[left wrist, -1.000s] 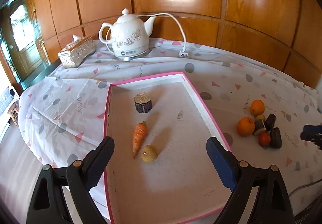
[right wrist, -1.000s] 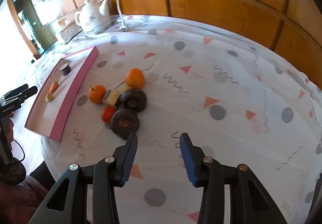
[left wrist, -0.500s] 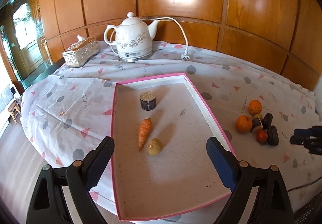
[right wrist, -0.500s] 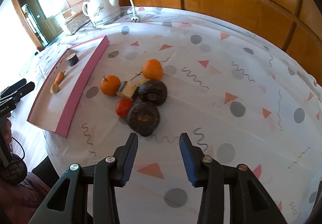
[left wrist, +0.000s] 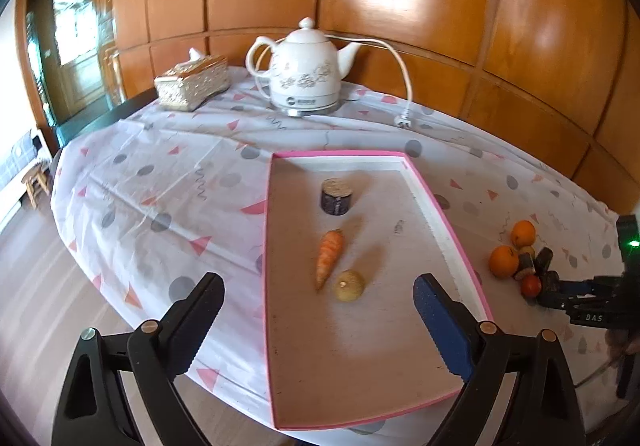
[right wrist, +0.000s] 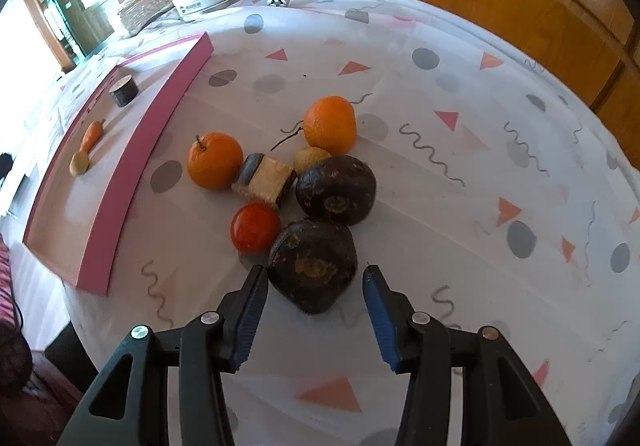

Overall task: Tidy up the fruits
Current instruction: 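Grasp the dark round taro with the right gripper, then carry the taro into the tray and open the right gripper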

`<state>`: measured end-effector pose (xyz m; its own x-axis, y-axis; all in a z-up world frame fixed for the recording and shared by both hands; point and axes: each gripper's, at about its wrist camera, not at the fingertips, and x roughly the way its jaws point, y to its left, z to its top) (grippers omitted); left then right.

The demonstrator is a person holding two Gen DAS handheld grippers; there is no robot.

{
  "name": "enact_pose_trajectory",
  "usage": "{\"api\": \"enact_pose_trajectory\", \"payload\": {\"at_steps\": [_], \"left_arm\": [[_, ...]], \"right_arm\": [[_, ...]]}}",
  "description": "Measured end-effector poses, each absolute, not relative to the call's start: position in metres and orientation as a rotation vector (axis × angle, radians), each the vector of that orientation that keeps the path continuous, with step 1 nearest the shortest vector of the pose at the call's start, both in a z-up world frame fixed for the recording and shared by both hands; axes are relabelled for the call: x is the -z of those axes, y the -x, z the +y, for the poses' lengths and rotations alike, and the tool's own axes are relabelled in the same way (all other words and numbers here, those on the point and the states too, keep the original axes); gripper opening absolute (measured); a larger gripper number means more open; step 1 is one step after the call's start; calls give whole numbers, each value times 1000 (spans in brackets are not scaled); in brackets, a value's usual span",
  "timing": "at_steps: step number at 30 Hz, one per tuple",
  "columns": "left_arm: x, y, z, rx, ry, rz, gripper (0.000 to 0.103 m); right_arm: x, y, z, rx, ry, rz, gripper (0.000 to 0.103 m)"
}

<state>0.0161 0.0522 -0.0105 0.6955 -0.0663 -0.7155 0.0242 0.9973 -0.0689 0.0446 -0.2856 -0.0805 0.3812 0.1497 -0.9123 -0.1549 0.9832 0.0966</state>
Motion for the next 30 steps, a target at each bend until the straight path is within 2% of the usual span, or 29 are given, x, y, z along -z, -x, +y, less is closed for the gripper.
{"api": "enact_pose_trajectory", "payload": {"at_steps": [10, 19, 30], "left_arm": [[23, -21, 72, -15, 126, 839, 96], [27, -23, 75, -22, 144, 858, 96], [26, -24, 75, -18, 144, 860, 96]], "right_arm": [[79, -37, -280, -149, 16, 1147, 48], [48, -5, -284, -200, -46, 1089, 48], [21, -40, -181, -458, 13, 1036, 48]]}}
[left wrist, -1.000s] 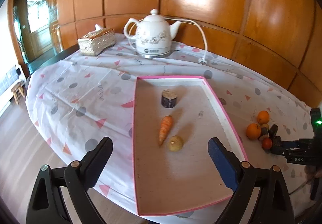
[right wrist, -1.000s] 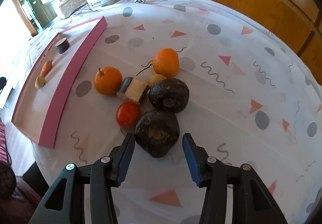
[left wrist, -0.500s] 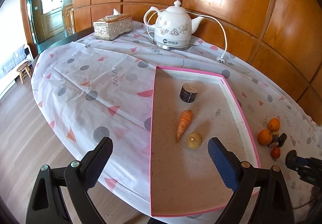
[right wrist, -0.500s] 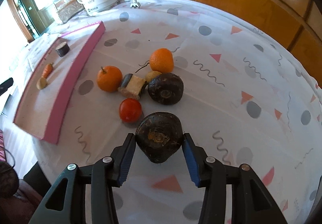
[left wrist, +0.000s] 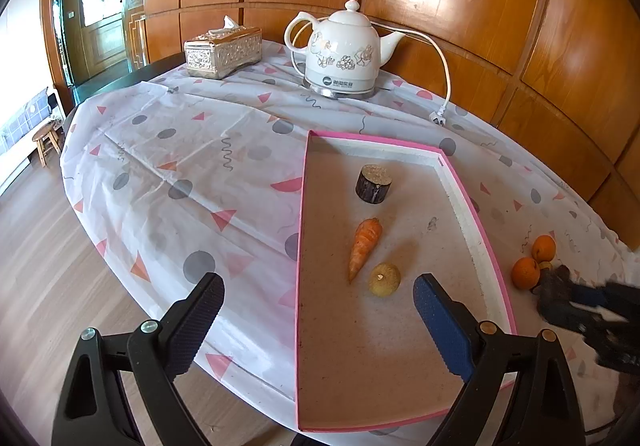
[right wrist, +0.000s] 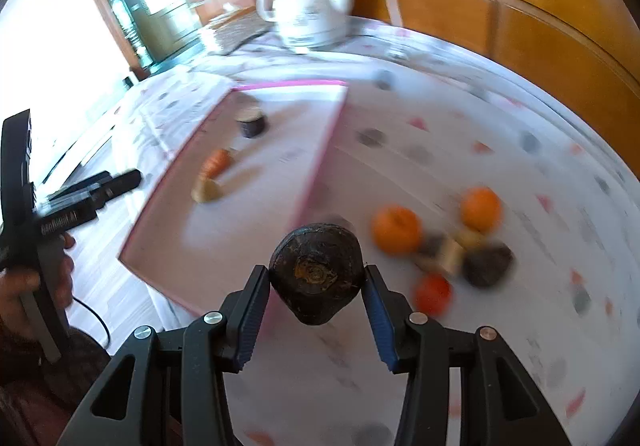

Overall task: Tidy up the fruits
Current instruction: 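Carry the taro into the tray and open the right gripper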

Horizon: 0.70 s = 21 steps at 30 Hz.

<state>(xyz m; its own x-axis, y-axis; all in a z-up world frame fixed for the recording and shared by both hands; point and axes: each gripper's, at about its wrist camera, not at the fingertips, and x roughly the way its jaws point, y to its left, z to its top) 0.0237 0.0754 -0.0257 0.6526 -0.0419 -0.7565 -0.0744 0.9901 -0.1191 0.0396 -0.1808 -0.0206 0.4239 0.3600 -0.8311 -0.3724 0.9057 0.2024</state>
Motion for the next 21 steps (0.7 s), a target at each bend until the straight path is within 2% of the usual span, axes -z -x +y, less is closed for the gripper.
{"api": "enact_pose_trajectory", "payload": {"at_steps": [9, 21], "left_arm": [[31, -25, 81, -29, 156, 876, 96], [33, -25, 81, -14, 171, 884, 96]], "right_arm": [[23, -83, -115, -488, 74, 1029, 49], [16, -62, -139, -392, 108, 967, 50]]}}
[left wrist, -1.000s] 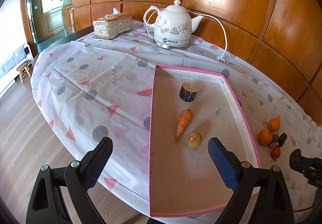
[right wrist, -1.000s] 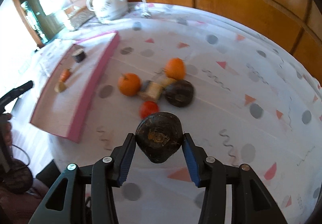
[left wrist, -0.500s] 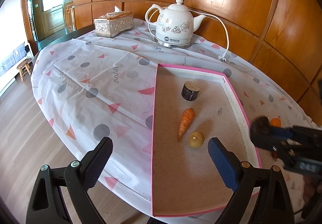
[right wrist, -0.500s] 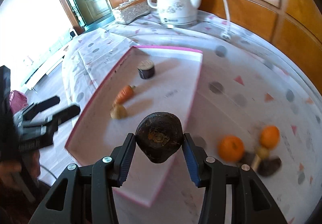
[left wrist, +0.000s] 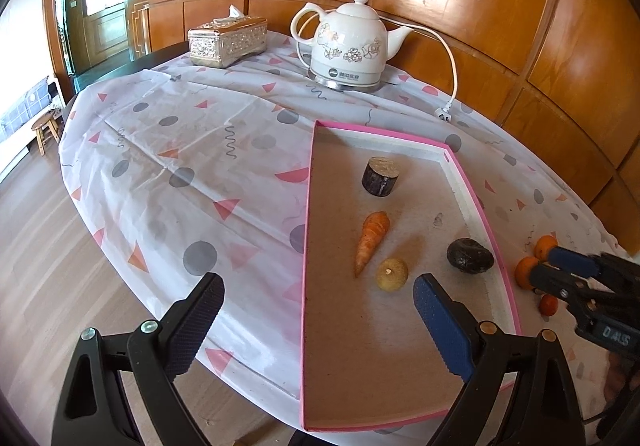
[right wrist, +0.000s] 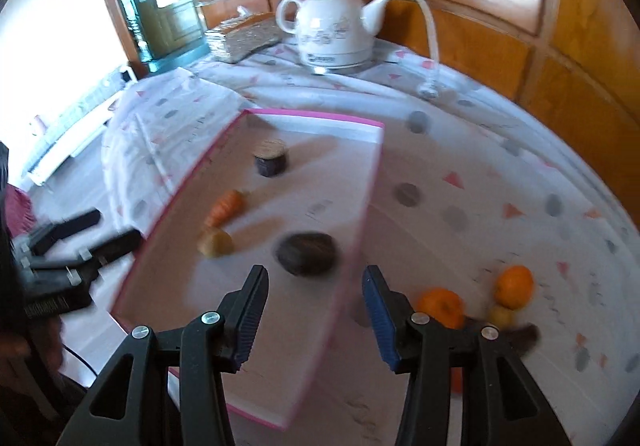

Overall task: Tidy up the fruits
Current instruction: 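Carry the taro into the tray and open the right gripper, then move the right tool back toward the remaining produce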

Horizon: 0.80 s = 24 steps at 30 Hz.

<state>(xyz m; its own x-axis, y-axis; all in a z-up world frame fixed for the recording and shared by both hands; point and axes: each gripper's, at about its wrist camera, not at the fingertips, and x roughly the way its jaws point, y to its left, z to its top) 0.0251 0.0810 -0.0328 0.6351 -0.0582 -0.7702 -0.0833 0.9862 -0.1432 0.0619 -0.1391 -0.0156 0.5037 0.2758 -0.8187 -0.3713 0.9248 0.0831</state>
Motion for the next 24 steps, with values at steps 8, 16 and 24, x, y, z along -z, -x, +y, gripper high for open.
{"api": "enact_pose_trajectory", "payload": {"at_steps": [8, 16, 24], "left_arm": [[31, -24, 70, 8, 144, 893, 96], [28, -23, 57, 26, 102, 889, 96], [24, -22, 40, 57, 61, 886, 96]], "right_arm": [[20, -37, -219, -209, 102, 978, 50], [26, -19, -297, -32, 3, 993, 50], [26, -3, -351, 111, -54, 986, 50]]}}
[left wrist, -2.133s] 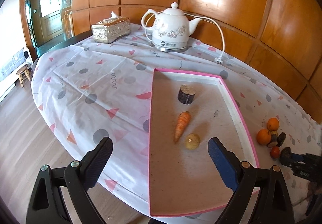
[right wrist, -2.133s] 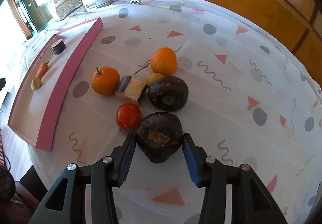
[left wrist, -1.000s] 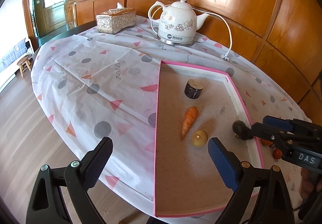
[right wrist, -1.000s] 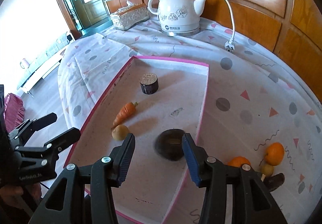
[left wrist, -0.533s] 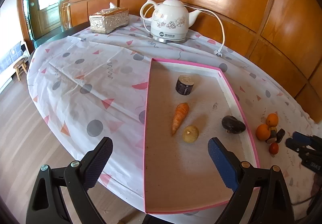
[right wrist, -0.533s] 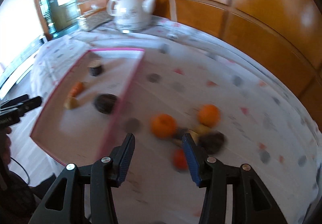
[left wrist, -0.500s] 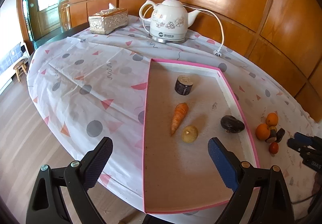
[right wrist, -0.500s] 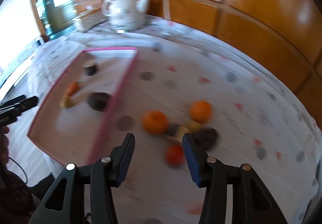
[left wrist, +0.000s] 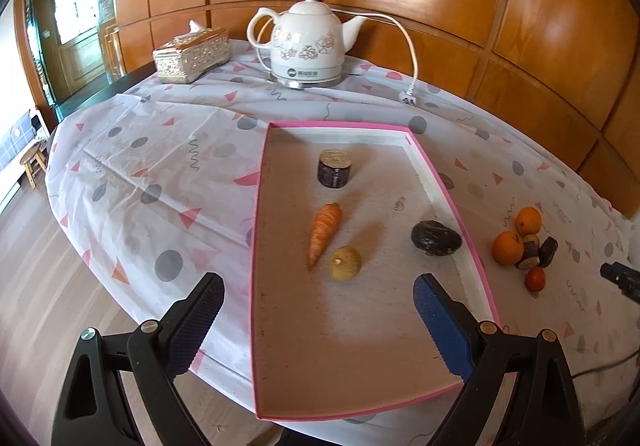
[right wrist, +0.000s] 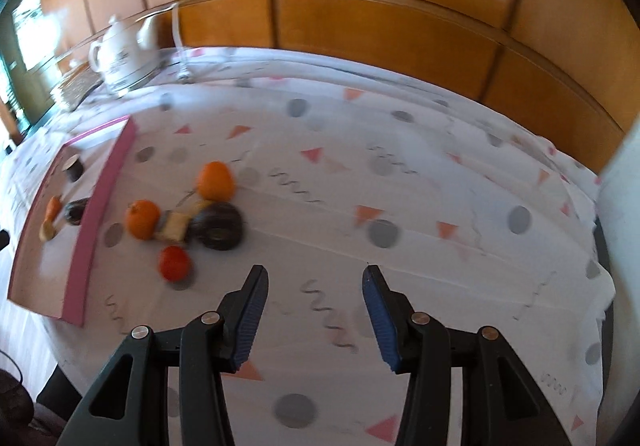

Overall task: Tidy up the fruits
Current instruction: 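Move the right tool back toward the remaining produce, then move the left tool to the orange mandarin beside the tray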

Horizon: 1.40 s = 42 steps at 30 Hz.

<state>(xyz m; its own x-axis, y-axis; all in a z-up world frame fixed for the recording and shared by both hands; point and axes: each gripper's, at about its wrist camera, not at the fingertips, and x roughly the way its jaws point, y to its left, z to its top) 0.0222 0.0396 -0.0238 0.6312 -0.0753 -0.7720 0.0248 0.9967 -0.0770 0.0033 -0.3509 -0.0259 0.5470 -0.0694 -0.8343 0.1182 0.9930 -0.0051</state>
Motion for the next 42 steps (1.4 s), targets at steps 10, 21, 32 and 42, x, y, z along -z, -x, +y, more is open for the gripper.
{"api": "enact_pose_trajectory", "payload": {"at_steps": [10, 21, 32, 42], "left_arm": [[21, -24, 13, 120, 3, 889, 96], [22, -24, -20, 202, -63, 891, 96], [23, -28, -40, 236, -95, 895, 96], [21, -41, -80, 329, -151, 905, 95]], "right_arm": [[21, 6, -416, 305, -162, 984, 50], [25, 23, -496, 531, -283, 1020, 50], [32, 53, -554, 766, -471, 968, 50], [36, 65, -571, 799, -582, 956, 50]]}}
